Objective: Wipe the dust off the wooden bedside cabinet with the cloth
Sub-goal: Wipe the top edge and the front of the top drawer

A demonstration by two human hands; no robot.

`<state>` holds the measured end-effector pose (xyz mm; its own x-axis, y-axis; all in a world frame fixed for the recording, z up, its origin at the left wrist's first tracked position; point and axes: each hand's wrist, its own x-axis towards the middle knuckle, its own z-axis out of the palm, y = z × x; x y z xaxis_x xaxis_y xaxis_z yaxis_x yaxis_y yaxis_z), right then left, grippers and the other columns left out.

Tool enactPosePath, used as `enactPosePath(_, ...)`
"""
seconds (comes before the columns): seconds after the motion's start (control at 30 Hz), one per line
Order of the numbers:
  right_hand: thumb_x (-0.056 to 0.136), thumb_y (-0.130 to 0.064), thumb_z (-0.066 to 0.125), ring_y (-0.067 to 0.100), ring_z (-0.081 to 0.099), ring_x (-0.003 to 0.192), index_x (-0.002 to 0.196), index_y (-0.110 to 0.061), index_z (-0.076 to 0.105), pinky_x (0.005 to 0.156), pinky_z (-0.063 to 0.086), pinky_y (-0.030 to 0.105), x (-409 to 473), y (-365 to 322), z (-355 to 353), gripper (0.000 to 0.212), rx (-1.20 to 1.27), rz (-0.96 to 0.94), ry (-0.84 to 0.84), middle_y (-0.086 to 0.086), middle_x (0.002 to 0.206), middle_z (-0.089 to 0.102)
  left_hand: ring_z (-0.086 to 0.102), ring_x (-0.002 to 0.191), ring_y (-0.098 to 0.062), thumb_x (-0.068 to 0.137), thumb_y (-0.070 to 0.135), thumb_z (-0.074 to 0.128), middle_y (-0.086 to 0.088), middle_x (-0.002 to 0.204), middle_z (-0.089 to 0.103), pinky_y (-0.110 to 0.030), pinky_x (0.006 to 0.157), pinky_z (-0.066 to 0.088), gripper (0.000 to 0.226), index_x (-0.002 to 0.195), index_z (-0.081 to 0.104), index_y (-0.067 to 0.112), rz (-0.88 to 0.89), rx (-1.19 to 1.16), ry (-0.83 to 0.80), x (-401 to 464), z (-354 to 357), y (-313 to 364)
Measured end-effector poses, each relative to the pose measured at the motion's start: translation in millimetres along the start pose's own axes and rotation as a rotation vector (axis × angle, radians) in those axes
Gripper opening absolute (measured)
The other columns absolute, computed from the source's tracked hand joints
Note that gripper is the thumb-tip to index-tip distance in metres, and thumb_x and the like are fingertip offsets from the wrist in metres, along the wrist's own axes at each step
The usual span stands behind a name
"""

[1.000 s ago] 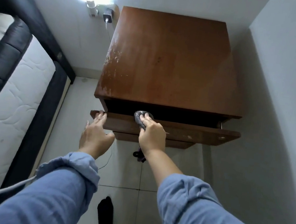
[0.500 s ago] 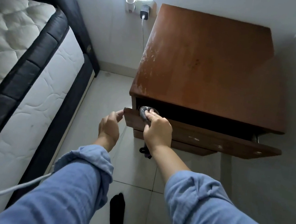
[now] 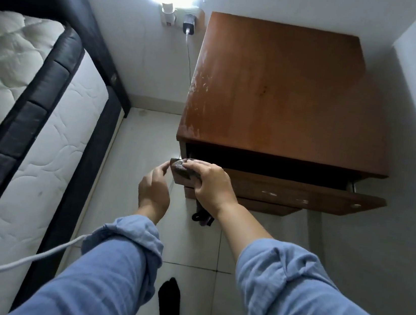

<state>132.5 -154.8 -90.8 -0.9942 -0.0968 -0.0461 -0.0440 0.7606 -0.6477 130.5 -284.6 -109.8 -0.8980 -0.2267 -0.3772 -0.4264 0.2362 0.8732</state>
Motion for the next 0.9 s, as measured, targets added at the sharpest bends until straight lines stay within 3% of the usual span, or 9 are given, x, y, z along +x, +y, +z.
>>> enactPosePath(0.07, 0.087, -0.008, 0.054, 0.027, 0.063, 0.098, 0.118, -0.015, 0.065, 0.092, 0.049, 0.031, -21.6, 20.4, -7.5, 0.034, -0.023, -0.034, 0.154, -0.001, 0.123, 0.066, 0.054, 0.116, -0.023, 0.083, 0.033, 0.024, -0.006, 0.129, 0.06, -0.03, 0.095, 0.04, 0.055, 0.123, 0.06, 0.02, 0.153, 0.245, 0.087, -19.5, 10.5, 1.4)
enactPosePath(0.17, 0.086, -0.005, 0.05, 0.027, 0.063, 0.09, 0.116, -0.012, 0.064, 0.088, 0.047, 0.027, -59.3, 62.4, -19.6, 0.034, -0.091, -0.061, 0.295, 0.0, 0.119, 0.066, 0.059, 0.102, -0.026, 0.089, 0.026, 0.038, -0.007, 0.118, 0.065, -0.03, 0.081, 0.044, 0.035, 0.112, 0.064, 0.018, 0.229, 0.484, 0.093, -43.8, 30.6, -6.5)
enactPosePath(0.23, 0.087, -0.009, 0.043, 0.027, 0.062, 0.097, 0.117, -0.01, 0.063, 0.093, 0.043, 0.025, -86.4, 93.1, -30.7, 0.036, -0.12, -0.02, 0.381, 0.003, 0.12, 0.064, 0.059, 0.104, -0.025, 0.089, 0.019, 0.048, -0.004, 0.12, 0.064, -0.03, 0.083, 0.044, 0.03, 0.115, 0.063, 0.018, 0.282, 0.6, 0.007, -56.3, 48.1, -15.8)
enactPosePath(0.3, 0.087, -0.01, 0.041, 0.027, 0.058, 0.107, 0.117, -0.005, 0.062, 0.1, 0.04, 0.027, -110.8, 126.2, -44.0, 0.037, -0.143, 0.041, 0.502, 0.01, 0.123, 0.06, 0.057, 0.115, -0.024, 0.083, 0.014, 0.054, -0.003, 0.129, 0.06, -0.032, 0.093, 0.044, 0.042, 0.125, 0.059, 0.014, 0.484, 0.693, -0.091, -67.7, 72.0, -24.8)
enactPosePath(0.4, 0.087, -0.008, 0.037, 0.029, 0.048, 0.113, 0.115, 0.0, 0.055, 0.102, 0.038, 0.034, -133.9, 174.1, -61.3, 0.034, -0.143, 0.149, 0.714, 0.021, 0.121, 0.052, 0.038, 0.138, -0.022, 0.074, 0.012, 0.048, -0.006, 0.148, 0.043, -0.038, 0.116, 0.025, 0.065, 0.139, 0.045, 0.009, 0.809, 0.831, -0.26, -77.3, 109.5, -33.2)
enactPosePath(0.5, 0.086, -0.008, 0.032, 0.034, 0.043, 0.117, 0.117, -0.001, 0.045, 0.104, 0.038, 0.043, -143.6, 223.4, -74.2, 0.034, -0.161, 0.242, 0.861, 0.026, 0.123, 0.043, 0.002, 0.148, -0.015, 0.08, 0.014, 0.046, -0.001, 0.161, 0.007, -0.037, 0.119, -0.006, 0.078, 0.151, 0.015, 0.011, 0.928, 0.995, -0.388, -78.1, 151.0, -41.9)
enactPosePath(0.67, 0.082, -0.003, 0.036, 0.035, 0.042, 0.116, 0.119, -0.007, 0.041, 0.103, 0.038, 0.046, -131.0, 278.4, -75.7, 0.038, -0.291, 0.179, 0.889, 0.019, 0.125, 0.037, 0.021, 0.144, -0.019, 0.056, 0.022, 0.07, -0.006, 0.156, 0.028, -0.053, 0.112, 0.013, 0.097, 0.146, 0.035, 0.009, 1.142, 1.215, -0.236, -61.6, 204.6, -73.3)
enactPosePath(0.77, 0.084, 0.001, 0.046, 0.035, 0.041, 0.115, 0.119, -0.008, 0.04, 0.102, 0.039, 0.046, -117.9, 298.1, -64.7, 0.037, -0.377, 0.107, 0.956, 0.013, 0.126, 0.033, 0.018, 0.144, -0.019, 0.057, 0.019, 0.07, -0.005, 0.157, 0.024, -0.059, 0.113, 0.008, 0.099, 0.147, 0.031, 0.01, 1.203, 1.207, -0.124, -48.6, 216.1, -86.9)
enactPosePath(0.9, 0.086, -0.007, 0.043, 0.033, 0.042, 0.111, 0.118, -0.008, 0.042, 0.095, 0.044, 0.048, -95.5, 310.2, -59.0, 0.032, -0.459, 0.051, 1.075, 0.013, 0.123, 0.035, 0.016, 0.145, -0.019, 0.06, 0.019, 0.067, -0.004, 0.159, 0.02, -0.063, 0.111, 0.009, 0.098, 0.149, 0.028, 0.012, 1.259, 1.196, -0.07, -26.7, 226.8, -91.5)
